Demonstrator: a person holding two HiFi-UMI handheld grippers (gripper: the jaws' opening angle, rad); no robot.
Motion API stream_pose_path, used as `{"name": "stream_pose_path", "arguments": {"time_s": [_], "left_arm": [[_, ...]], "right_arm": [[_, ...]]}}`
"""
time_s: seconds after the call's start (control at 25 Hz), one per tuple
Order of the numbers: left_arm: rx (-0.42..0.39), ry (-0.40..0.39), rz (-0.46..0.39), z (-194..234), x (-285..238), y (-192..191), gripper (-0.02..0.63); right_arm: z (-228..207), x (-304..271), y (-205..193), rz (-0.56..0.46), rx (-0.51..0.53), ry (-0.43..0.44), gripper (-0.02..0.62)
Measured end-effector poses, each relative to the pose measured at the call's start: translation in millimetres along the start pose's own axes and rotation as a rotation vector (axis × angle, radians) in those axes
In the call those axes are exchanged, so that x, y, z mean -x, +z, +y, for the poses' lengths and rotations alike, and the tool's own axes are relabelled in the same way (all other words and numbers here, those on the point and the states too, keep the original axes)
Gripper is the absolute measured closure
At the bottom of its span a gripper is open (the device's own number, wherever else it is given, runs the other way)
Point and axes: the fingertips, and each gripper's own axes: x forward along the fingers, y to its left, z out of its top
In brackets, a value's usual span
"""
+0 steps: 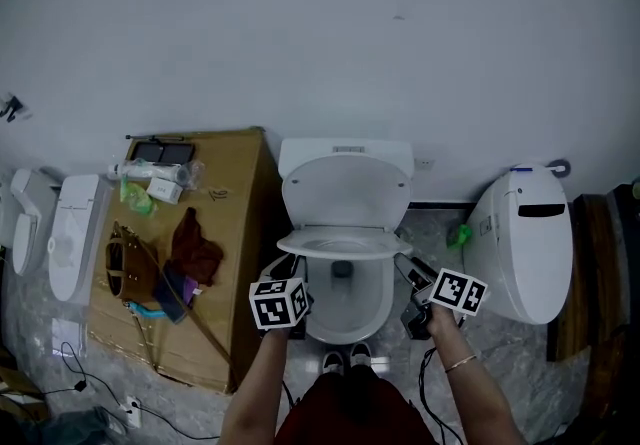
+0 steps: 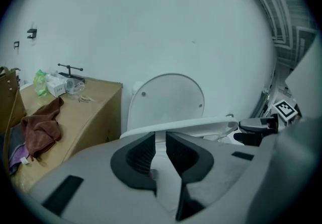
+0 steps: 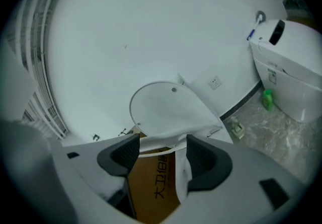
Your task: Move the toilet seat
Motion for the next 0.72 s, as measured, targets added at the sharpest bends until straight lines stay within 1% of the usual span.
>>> {"name": "stream_pose_path", "arguments": {"time_s": [0.12,0.2,0.24,0.32,0.36,0.48,0.72], "left_arm": [[0.005,0.001,-0.011,0,-4,9,0.523],[0.004,0.002,-0.016,-1,-7,14,0.523],[0.005,0.003,-0.018,-1,-8,16,0.524],[0.008,0.005,-0.02,-1,-10,19,0.525],[0.01,0.006,-0.022,0,-11,21,0.525],[0.011,0.007,-0.028,0,-14,26,0.528],[0.009,-0.003,-0.041,0,-21,38,0.529]], "right_arm": [[9,-1,-5,0.033,0.108,-0.003,0.296],[13,-3,-7,0.049,0.184,-0.012,0.326],[15,-4,-7,0.052,0.228,-0.023,0.36],[18,-9,-5,0.051,0.317,-0.048,0.455],[21,-13,-3,0.048,0.353,-0.055,0.479],[29,-23,5,0.043,0.426,-0.066,0.513],[37,-40,15,0.042,0.504,-0.11,0.535]]}}
